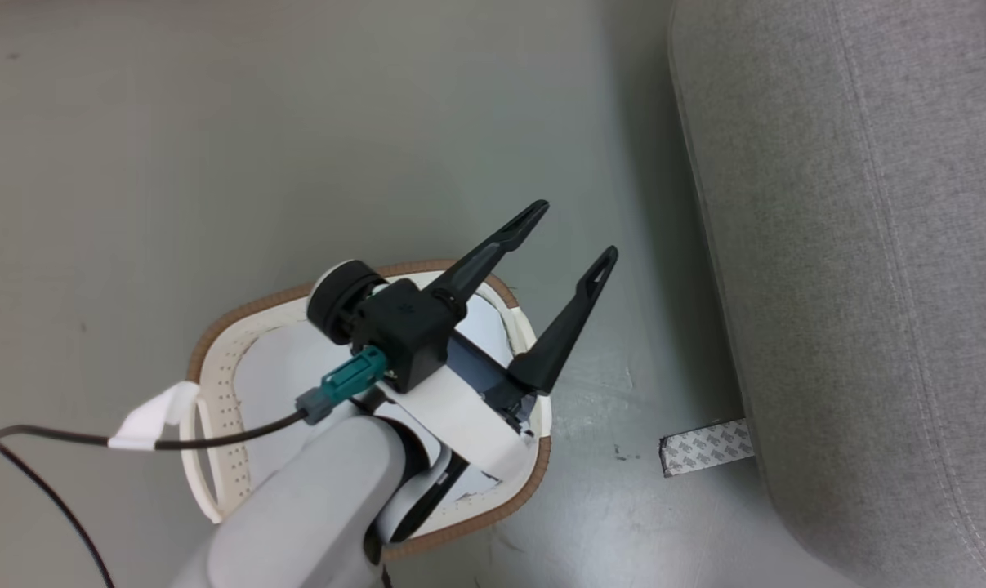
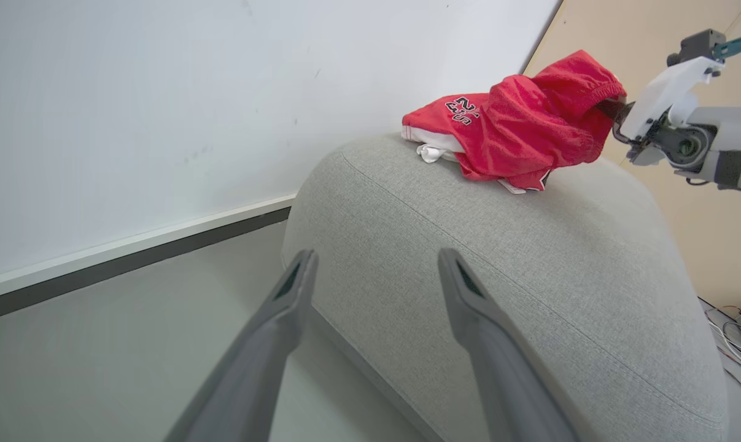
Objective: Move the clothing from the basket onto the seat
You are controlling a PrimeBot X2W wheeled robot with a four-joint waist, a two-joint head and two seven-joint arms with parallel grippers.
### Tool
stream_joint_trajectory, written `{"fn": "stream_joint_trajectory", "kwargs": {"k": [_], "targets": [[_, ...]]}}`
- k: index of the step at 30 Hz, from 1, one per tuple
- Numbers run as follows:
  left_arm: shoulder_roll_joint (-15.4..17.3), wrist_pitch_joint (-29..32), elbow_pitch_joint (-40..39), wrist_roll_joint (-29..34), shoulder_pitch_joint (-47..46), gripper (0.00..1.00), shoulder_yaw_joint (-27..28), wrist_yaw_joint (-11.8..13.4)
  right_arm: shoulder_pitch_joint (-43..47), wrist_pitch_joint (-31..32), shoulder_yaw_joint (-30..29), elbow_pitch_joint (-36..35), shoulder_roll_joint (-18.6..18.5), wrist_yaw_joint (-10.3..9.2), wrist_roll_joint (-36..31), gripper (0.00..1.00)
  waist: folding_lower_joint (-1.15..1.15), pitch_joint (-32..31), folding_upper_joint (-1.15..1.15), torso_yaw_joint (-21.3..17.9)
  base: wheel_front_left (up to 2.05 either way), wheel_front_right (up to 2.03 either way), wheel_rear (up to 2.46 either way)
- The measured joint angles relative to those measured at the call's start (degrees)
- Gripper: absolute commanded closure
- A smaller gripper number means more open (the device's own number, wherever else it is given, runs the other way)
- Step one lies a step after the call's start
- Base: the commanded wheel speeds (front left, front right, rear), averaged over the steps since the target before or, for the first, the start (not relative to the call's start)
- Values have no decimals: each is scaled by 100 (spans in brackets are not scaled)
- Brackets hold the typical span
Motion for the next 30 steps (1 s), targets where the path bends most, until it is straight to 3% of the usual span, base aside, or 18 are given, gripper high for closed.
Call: {"fn": "stream_joint_trajectory", "kwargs": {"k": [2,3,4,5,9,17,30], "targets": [[54,11,-9,0,32,0,9,41,252,-158,-162,268,197,1,-27,100,0,-24,0,-30,0,0,0],[86,16,-16,0,51,0,18,46,373,-225,-223,356,285,1,-47,74,0,-33,0,-51,0,0,0],[104,30,-22,-2,79,0,19,57,479,-268,-292,427,367,0,-64,74,0,-50,0,-70,0,0,0],[120,35,-31,-10,116,0,21,88,576,-303,-315,455,442,0,-116,0,0,-76,0,-88,0,0,0],[157,56,-41,-69,240,0,22,122,923,-360,-336,404,733,1,-219,0,0,-241,0,-152,0,0,0],[332,-55,-1,-175,621,0,131,256,2024,-368,67,-568,1232,1,-73,0,-1,-707,0,-332,0,0,0],[477,-411,174,-481,1474,0,336,595,3934,-368,828,-2146,1673,0,49,0,-2,-1790,0,-468,0,0,0]]}}
